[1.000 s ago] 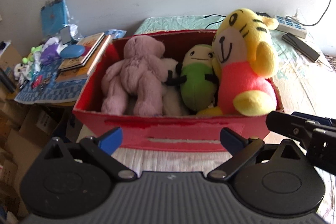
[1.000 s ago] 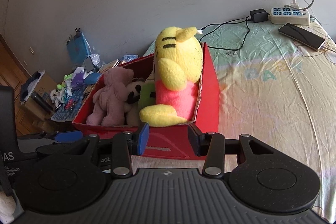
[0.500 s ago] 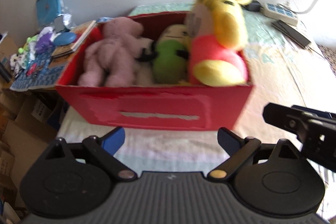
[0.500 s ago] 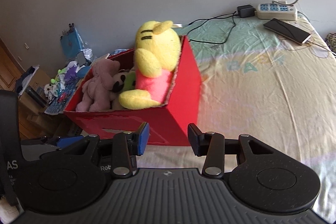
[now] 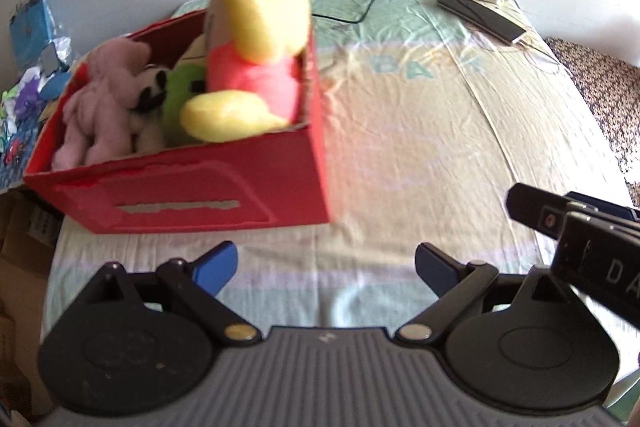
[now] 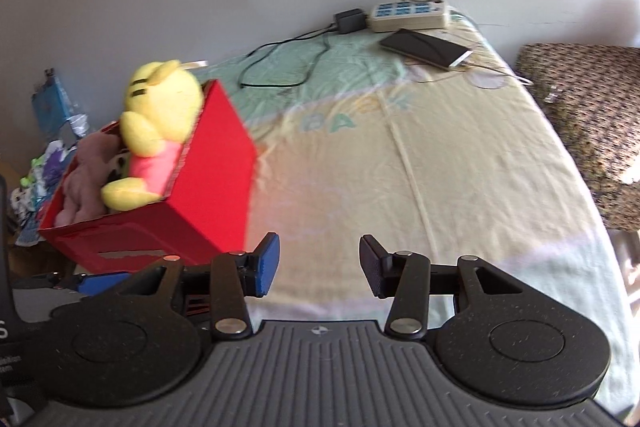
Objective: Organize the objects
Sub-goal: 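Open the right gripper and pull it back from the box, then move the right gripper back toward the red box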
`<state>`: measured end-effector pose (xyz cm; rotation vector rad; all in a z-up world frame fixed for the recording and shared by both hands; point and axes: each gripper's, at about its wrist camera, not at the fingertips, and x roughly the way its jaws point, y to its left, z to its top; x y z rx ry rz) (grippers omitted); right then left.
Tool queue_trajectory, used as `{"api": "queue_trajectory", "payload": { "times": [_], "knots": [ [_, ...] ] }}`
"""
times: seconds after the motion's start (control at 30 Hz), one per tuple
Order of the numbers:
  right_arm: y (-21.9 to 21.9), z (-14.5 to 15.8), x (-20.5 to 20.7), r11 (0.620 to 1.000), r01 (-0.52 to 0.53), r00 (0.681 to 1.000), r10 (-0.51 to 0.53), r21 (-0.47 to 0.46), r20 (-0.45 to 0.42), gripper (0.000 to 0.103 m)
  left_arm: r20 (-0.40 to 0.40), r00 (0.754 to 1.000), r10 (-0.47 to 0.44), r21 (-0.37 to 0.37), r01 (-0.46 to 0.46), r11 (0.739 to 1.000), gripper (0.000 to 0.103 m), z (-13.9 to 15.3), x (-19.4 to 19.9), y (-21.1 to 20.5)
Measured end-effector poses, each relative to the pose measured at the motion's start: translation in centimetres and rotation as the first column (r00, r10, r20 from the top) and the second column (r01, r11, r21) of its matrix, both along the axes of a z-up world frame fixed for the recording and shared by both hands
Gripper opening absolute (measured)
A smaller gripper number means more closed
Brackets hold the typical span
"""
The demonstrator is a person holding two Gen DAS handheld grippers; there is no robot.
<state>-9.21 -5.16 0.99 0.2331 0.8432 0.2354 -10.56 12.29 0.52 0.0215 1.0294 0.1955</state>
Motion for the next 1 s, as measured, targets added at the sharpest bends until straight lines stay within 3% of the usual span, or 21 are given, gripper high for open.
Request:
{"api": "queue_trajectory", "payload": {
  "times": [0.4,0.7,1.0],
  "knots": [
    [-1.2,-1.6,0.3,0.993,0.095,0.993,-0.099,-0.069,-0.056,0.063,-0.024,1.000,0.000,0.052,0.001,0.999,0.093,-0.1,-0.1,-0.5],
    [0.7,-2.0,0.2,0.996,0.037,0.996,-0.044,-0.076,-0.082,0.064,-0.026,0.999,0.025,0.038,-0.024,0.999,0.095,-0.3,-1.2,1.2],
    [3.9,-0.9,0.9,0.995,0.029,0.992,-0.040,-0.096,-0.118,0.064,-0.026,0.997,0.077,0.002,-0.076,0.997,0.097,0.9,-1.4,5.7]
  ]
}}
